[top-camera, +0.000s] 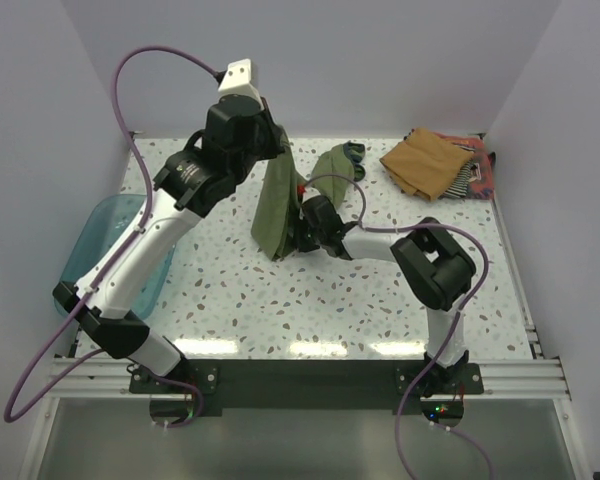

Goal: Fold and stack the tank tops
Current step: Flatten the tank top out

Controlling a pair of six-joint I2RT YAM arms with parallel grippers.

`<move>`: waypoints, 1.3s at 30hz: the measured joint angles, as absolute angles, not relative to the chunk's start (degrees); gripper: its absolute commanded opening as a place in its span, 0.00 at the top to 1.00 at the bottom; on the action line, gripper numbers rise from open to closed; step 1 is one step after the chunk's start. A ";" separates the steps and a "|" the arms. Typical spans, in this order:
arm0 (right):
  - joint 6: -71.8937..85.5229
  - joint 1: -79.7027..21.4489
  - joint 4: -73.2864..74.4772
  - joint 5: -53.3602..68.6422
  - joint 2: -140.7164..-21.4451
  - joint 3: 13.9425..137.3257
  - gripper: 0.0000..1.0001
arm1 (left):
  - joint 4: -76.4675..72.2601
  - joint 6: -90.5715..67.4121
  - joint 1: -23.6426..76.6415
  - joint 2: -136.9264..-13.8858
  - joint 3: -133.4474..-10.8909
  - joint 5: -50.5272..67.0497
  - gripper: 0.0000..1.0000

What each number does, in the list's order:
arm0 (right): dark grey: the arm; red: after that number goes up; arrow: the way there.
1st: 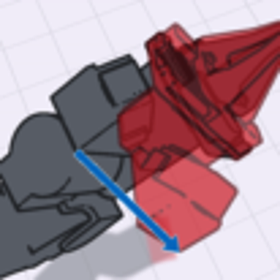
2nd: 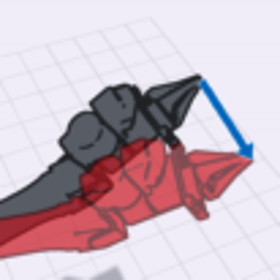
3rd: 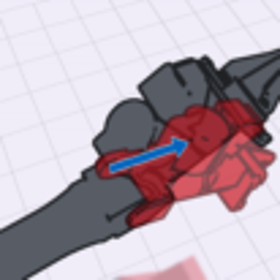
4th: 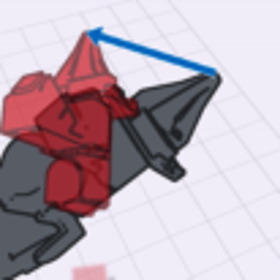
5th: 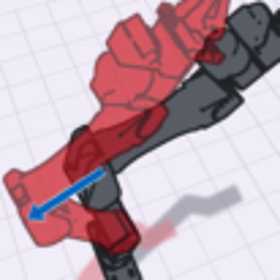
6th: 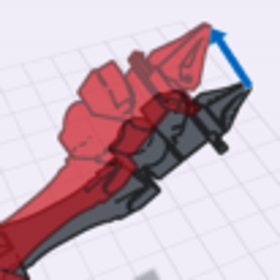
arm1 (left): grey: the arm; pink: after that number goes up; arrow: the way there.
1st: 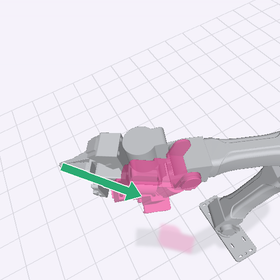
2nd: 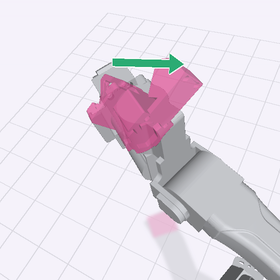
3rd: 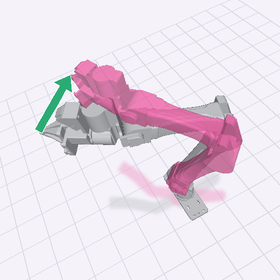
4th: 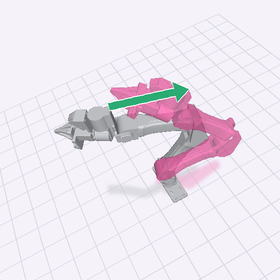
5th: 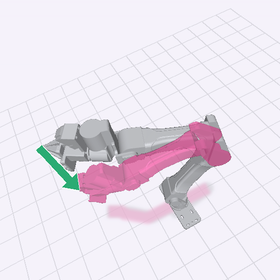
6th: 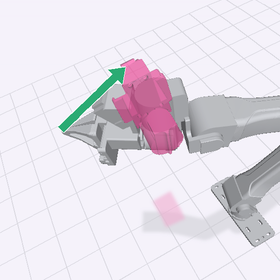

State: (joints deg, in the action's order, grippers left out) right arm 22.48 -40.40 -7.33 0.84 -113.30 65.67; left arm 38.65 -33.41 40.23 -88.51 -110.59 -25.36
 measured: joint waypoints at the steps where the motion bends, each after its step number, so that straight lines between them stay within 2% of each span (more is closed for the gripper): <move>1: 22.63 -40.51 -7.29 0.54 -113.30 65.67 1.00 | 38.61 -33.41 40.16 -88.51 -110.41 -25.36 1.00; 5: 23.83 -40.80 -7.09 -0.71 -112.20 64.36 1.00 | 38.74 -33.41 39.81 -88.49 -109.75 -25.71 1.00; 9: 25.47 -40.86 -1.80 -2.44 -105.78 59.20 1.00 | 38.65 -33.43 37.15 -87.11 -107.20 -25.89 1.00; 15: 29.47 -40.80 13.87 -7.01 -84.73 53.67 1.00 | 39.16 -33.50 26.48 -80.16 -97.89 -24.75 1.00; 20: 32.51 -40.49 26.94 -12.03 -63.11 56.40 1.00 | 40.18 -33.47 22.85 -73.21 -93.23 -24.03 1.00; 23: 33.45 -40.42 34.26 -14.94 -55.77 62.65 1.00 | 41.06 -33.47 22.41 -69.30 -92.66 -23.57 1.00; 26: 33.41 -40.42 41.65 -18.74 -53.25 74.04 1.00 | 42.59 -33.45 21.89 -65.87 -93.32 -23.33 1.00; 35: 28.80 -40.42 52.01 -27.18 -60.60 113.99 1.00 | 45.71 -33.50 21.80 -61.80 -107.00 -21.39 1.00; 39: 26.26 -40.42 52.18 -29.12 -62.94 124.11 1.00 | 45.21 -33.89 21.78 -62.48 -115.00 -20.10 1.00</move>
